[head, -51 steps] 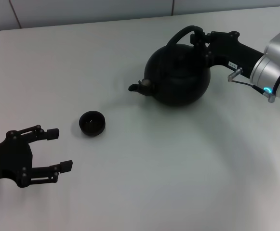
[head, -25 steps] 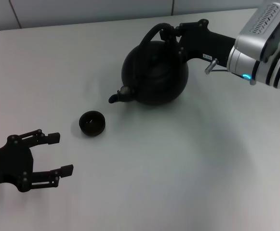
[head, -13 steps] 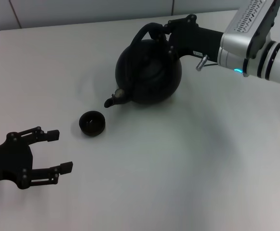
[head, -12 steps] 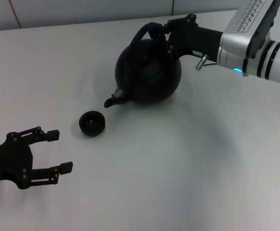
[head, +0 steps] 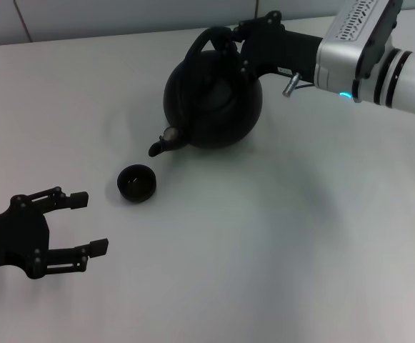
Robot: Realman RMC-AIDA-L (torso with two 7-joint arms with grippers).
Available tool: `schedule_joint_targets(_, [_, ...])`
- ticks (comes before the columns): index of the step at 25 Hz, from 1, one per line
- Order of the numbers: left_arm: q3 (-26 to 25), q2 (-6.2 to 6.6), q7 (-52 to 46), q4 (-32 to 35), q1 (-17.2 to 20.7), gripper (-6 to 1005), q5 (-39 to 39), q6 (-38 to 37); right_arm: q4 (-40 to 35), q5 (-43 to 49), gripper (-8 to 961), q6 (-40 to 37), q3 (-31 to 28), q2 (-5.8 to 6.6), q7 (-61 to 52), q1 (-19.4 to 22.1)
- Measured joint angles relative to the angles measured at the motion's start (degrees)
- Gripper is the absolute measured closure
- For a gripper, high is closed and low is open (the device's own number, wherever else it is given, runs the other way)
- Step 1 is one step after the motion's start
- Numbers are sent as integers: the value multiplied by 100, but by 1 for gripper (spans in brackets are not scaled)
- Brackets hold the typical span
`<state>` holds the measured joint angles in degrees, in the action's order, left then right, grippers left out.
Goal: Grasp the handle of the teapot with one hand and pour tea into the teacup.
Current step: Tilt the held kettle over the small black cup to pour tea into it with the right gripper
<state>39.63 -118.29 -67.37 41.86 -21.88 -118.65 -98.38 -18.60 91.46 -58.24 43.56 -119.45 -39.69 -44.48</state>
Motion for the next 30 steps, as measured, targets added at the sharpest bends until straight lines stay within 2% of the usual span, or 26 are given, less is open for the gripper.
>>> schedule_joint_targets(30, [-44, -19, -27, -21, -39, 138, 0, 29, -158, -15, 864, 14, 205, -26, 437, -194])
